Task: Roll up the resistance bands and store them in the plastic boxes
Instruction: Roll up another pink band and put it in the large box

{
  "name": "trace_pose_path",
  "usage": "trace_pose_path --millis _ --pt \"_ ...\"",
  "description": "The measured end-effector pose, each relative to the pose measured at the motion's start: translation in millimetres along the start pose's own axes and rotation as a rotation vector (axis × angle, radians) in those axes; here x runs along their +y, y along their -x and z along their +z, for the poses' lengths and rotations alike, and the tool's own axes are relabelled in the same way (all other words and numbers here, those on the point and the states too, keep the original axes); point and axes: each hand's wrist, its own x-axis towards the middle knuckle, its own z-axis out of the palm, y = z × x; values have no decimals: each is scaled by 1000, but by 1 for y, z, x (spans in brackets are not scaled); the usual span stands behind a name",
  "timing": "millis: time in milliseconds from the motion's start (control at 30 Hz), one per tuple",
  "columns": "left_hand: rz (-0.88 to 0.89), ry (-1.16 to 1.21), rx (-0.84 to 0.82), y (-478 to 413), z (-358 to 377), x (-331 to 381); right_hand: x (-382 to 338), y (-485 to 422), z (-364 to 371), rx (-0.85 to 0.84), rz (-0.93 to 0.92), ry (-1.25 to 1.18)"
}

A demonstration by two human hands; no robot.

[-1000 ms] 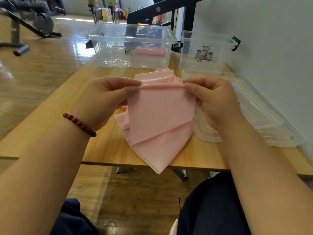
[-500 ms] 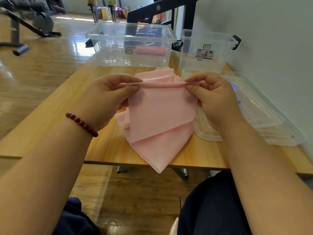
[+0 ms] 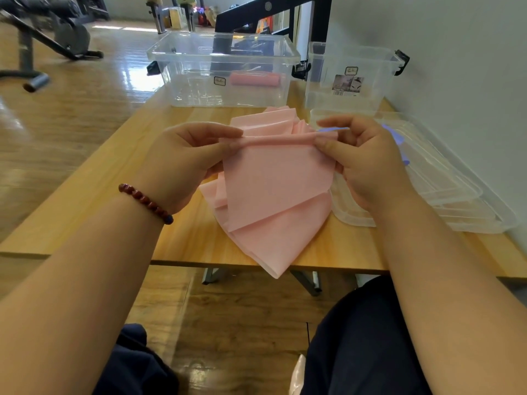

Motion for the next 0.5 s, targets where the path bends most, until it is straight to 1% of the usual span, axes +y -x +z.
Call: trace_pose_path --millis 67,200,333,500 --pt "16 -13 -10 0 0 0 0 1 1 1 -11 24" --pt "43 -81 29 -1 2 -1 1 2 1 -10 -7 56" --pt "36 -67 18 -3 4 0 1 2 2 -31 19 53" --pt "8 -53 -11 -4 5 -1 2 3 2 3 16 53"
